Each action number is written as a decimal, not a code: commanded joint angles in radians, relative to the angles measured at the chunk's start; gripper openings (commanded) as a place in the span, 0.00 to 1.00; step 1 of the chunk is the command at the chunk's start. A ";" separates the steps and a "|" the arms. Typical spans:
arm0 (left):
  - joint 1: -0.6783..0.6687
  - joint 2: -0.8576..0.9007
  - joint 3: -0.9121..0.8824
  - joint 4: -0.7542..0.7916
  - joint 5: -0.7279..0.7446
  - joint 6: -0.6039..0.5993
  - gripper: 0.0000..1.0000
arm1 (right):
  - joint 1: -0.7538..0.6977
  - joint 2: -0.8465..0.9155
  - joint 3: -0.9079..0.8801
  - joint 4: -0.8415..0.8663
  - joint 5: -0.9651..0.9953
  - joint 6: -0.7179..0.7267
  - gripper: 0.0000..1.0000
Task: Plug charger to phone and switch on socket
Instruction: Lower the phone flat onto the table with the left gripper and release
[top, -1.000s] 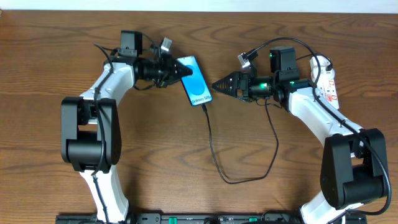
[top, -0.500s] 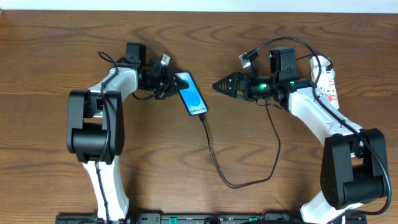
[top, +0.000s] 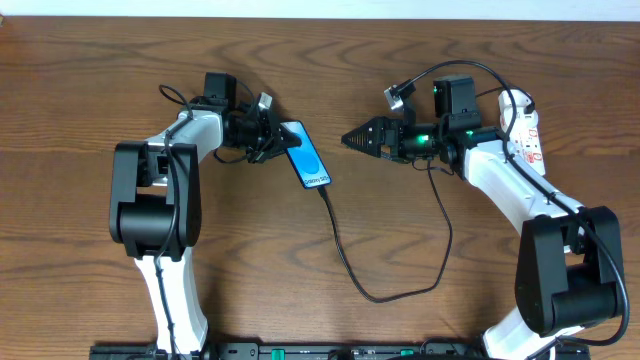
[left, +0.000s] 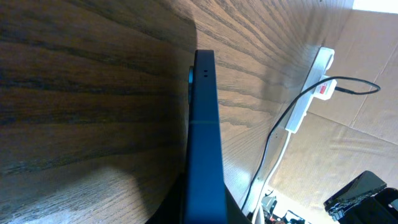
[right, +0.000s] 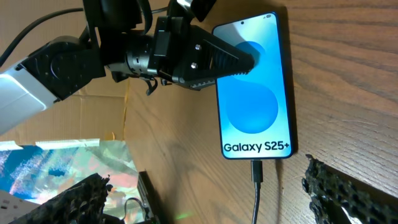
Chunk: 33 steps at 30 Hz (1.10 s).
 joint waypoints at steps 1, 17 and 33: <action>-0.002 0.003 0.005 0.001 -0.003 0.016 0.08 | -0.003 0.011 0.010 -0.003 0.000 -0.023 0.99; -0.002 0.003 0.005 -0.003 -0.035 0.016 0.34 | -0.003 0.011 0.010 -0.015 0.000 -0.029 0.99; -0.001 0.003 0.005 -0.192 -0.557 0.028 0.49 | -0.003 0.011 0.010 -0.030 0.001 -0.055 0.99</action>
